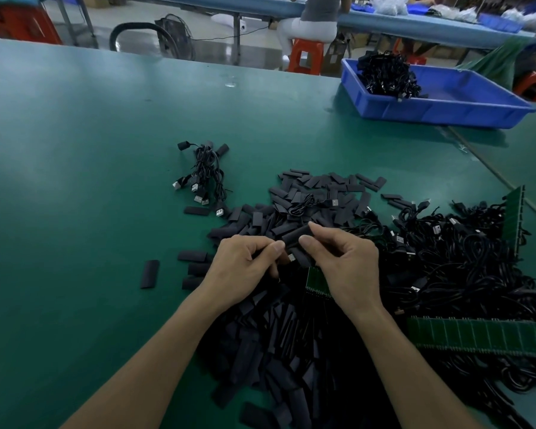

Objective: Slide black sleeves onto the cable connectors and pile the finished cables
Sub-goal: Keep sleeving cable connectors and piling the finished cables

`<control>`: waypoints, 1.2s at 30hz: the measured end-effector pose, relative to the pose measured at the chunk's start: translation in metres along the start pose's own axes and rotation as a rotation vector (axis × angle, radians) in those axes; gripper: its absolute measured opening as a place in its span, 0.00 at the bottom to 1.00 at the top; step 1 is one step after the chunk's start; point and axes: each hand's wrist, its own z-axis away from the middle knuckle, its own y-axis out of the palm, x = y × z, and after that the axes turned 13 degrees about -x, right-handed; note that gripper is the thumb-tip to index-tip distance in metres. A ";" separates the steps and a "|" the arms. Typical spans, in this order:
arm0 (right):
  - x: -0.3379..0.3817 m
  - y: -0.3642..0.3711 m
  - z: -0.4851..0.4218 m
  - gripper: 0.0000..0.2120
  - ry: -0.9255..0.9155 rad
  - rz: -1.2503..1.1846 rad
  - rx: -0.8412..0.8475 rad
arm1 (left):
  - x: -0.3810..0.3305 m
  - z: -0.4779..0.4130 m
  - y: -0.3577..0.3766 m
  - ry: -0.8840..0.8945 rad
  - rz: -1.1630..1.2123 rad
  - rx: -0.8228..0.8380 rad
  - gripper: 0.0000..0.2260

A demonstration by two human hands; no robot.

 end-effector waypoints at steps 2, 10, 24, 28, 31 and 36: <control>0.000 0.002 0.002 0.16 -0.010 -0.010 0.027 | 0.001 0.001 0.001 0.013 -0.011 0.000 0.13; 0.010 0.015 0.002 0.16 -0.066 0.008 0.068 | 0.008 0.001 0.004 0.129 -0.107 0.016 0.14; 0.016 0.017 0.004 0.17 0.009 -0.038 0.111 | 0.007 0.000 0.003 0.044 -0.062 0.008 0.11; 0.022 0.015 -0.002 0.16 0.001 -0.052 0.137 | 0.004 0.002 0.003 0.052 -0.051 -0.007 0.10; 0.028 0.011 -0.010 0.12 0.029 -0.082 0.085 | -0.004 0.000 -0.002 0.162 -0.169 -0.061 0.08; 0.041 -0.002 -0.033 0.09 0.182 -0.313 -0.008 | -0.011 -0.014 -0.020 0.226 -0.382 -0.150 0.07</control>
